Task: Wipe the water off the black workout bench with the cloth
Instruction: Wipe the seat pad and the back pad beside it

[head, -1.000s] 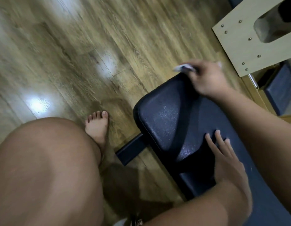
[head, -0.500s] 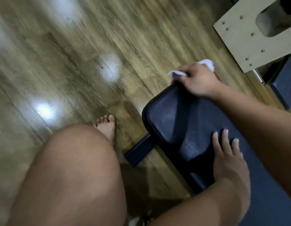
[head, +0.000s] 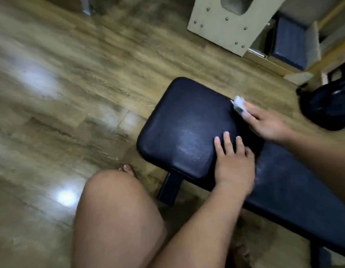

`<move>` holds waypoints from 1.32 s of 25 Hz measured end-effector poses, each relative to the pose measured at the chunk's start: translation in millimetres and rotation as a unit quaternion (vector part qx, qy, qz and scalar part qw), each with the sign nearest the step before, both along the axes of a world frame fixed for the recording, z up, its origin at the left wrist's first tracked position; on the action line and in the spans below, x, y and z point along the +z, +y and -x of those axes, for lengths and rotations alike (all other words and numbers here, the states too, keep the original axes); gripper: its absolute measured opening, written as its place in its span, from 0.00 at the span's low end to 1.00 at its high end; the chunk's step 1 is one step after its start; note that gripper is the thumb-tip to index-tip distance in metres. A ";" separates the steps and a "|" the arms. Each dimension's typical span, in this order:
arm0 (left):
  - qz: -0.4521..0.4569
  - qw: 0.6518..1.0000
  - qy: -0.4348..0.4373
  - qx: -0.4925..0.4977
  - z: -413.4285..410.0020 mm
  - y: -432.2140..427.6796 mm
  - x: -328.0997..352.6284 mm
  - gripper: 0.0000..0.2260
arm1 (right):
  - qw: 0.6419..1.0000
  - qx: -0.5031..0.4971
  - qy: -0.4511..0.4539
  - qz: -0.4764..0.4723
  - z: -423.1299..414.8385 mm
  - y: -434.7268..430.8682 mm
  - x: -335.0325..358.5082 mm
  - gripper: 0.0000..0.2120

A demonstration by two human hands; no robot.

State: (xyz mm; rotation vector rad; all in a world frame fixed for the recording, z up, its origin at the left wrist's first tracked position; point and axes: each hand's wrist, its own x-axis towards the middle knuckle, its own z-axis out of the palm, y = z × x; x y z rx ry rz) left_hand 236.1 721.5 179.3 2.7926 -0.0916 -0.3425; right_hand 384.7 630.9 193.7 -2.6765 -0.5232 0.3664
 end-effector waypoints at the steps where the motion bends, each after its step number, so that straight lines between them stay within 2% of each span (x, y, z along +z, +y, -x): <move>1: -0.006 1.000 -0.012 -0.023 0.6 -4.8 3.2 0.28 | 0.999 -0.025 -0.035 0.006 15.0 -44.1 4.3 0.21; 3: -0.021 0.999 -0.006 -0.036 4.1 -9.7 -2.5 0.28 | 0.990 -0.122 -0.021 0.060 61.4 -144.1 6.8 0.23; 5: 0.001 0.999 0.026 -0.031 1.5 -9.8 2.7 0.30 | 0.975 -0.187 -0.014 0.118 99.4 -205.4 4.9 0.25; 8: 0.041 0.998 0.032 -0.019 -2.3 -24.1 12.5 0.30 | 0.962 -0.263 -0.019 0.067 122.5 -205.8 -3.8 0.23; 10: 0.044 0.998 0.026 -0.028 7.4 -38.9 13.0 0.29 | 0.974 -0.225 -0.017 0.020 147.3 -163.2 -12.7 0.21; 13: -0.005 0.999 0.009 -0.049 23.2 -48.2 5.4 0.29 | 0.998 -0.054 -0.015 -0.028 189.1 -113.0 -20.7 0.21; 14: -0.014 0.999 0.006 -0.049 25.9 -47.9 2.7 0.30 | 0.999 -0.010 -0.031 -0.034 193.4 -121.0 -22.7 0.21; 16: -0.017 0.999 0.010 -0.038 25.8 -46.3 -0.3 0.30 | 0.998 -0.003 -0.061 -0.016 188.3 -160.4 -21.8 0.21; 18: -0.025 0.999 0.022 -0.025 24.3 -49.5 2.8 0.29 | 0.993 -0.090 -0.078 0.023 186.9 -215.7 -25.1 0.21; 22: -0.070 0.996 0.062 -0.009 18.1 -59.3 16.0 0.27 | 0.955 -0.277 -0.009 0.105 197.2 -332.3 -12.6 0.23; 25: -0.086 0.994 0.071 -0.002 12.4 -63.2 21.2 0.26 | 0.929 -0.353 0.018 0.113 195.7 -356.3 -8.7 0.23; 28: -0.164 0.982 0.090 -0.007 4.1 -76.2 30.8 0.26 | 0.945 -0.299 -0.061 0.119 203.2 -316.5 -25.9 0.22; 30: -0.235 0.967 0.086 -0.039 0.2 -102.5 40.5 0.25 | 0.970 -0.208 -0.114 0.054 221.4 -295.8 -32.5 0.21; 31: -0.243 0.965 0.066 -0.070 -1.4 -124.8 44.6 0.23 | 0.978 -0.161 -0.128 0.016 226.2 -301.9 -32.9 0.20; 33: -0.189 0.971 0.009 -0.148 0.2 -183.6 51.3 0.20 | 0.981 -0.119 -0.151 -0.020 223.7 -333.7 -28.5 0.19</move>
